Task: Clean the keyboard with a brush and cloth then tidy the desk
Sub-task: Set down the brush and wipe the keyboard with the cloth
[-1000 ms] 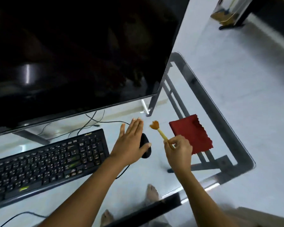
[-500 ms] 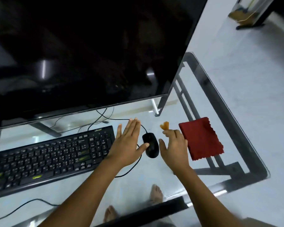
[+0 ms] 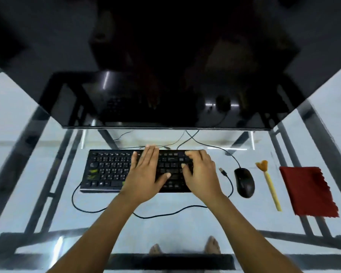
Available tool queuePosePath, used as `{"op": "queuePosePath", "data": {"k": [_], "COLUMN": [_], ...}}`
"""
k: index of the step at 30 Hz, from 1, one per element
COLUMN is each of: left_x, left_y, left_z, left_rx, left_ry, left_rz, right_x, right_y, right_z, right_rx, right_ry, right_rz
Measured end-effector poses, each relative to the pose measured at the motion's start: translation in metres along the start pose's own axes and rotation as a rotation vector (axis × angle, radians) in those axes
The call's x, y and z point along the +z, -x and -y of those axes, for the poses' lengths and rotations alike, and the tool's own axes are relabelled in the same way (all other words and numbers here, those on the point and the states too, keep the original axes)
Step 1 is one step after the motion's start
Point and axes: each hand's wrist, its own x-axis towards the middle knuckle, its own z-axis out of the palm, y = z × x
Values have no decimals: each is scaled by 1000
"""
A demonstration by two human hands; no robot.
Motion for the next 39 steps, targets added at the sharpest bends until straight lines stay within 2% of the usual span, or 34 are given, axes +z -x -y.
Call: {"op": "queuePosePath", "data": {"k": [8, 12, 16, 19, 21, 27, 30, 34, 37, 39], "left_x": [-6, -3, -4, -5, 6, 0, -3, 1, 7, 12], "left_y": [47, 60, 57, 46, 10, -1, -4, -16, -21, -24], "left_z": [76, 93, 86, 69, 17, 2, -2, -32, -46, -53], "left_rx": [-128, -147, -129, -88, 56, 108, 115, 161, 178, 189], "left_ry": [30, 38, 37, 50, 62, 39, 37, 30, 16, 7], "left_rz": [-34, -51, -32, -34, 43, 36, 27, 55, 59, 75], "right_x": [38, 36, 11, -10, -52, -39, -46, -89, -117, -124], "right_y": [11, 12, 14, 17, 35, 25, 22, 36, 46, 53], "right_z": [38, 18, -30, -55, -89, -84, -97, -155, -193, -208], "right_rx": [-51, 33, 191, 218, 338, 256, 237, 461, 747, 834], "right_ry": [33, 13, 28, 93, 157, 133, 122, 254, 365, 372], "right_rz": [51, 17, -62, -95, -209, -188, -237, -316, -198, -113]}}
